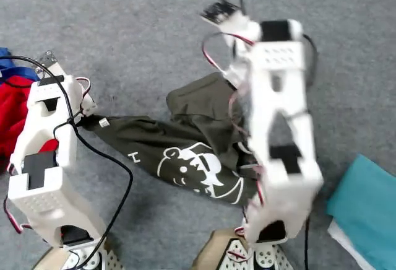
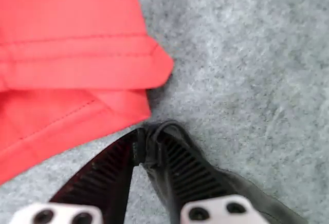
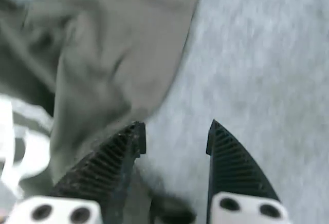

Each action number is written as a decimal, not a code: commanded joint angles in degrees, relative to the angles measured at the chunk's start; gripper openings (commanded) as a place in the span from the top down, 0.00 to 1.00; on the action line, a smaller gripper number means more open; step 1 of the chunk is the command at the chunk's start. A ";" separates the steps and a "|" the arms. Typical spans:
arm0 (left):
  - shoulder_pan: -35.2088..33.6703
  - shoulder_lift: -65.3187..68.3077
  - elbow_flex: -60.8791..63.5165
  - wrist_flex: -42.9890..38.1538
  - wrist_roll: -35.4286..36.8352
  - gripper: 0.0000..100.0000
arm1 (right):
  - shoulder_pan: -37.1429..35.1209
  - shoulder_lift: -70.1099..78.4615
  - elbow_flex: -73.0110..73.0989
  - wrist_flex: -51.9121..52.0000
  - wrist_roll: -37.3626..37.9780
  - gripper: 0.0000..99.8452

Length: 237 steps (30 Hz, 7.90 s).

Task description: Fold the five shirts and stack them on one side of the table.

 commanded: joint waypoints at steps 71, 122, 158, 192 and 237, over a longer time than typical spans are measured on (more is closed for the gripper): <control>-2.46 0.13 -2.02 1.32 0.09 0.98 | -4.97 48.31 -49.54 -8.53 -21.80 0.86; 1.23 -5.41 -44.04 39.03 -4.13 0.98 | -3.12 -10.68 -57.71 2.64 -12.84 1.00; 0.79 -53.14 -68.57 46.33 -15.56 0.98 | 11.03 -49.10 -57.63 -14.51 -6.15 1.00; 0.88 -57.01 10.46 -7.30 -16.70 0.98 | 10.95 -47.16 17.54 -51.69 -6.42 1.00; 5.19 6.37 -58.29 46.24 -20.22 0.98 | 11.21 -25.19 -14.46 3.34 0.26 1.00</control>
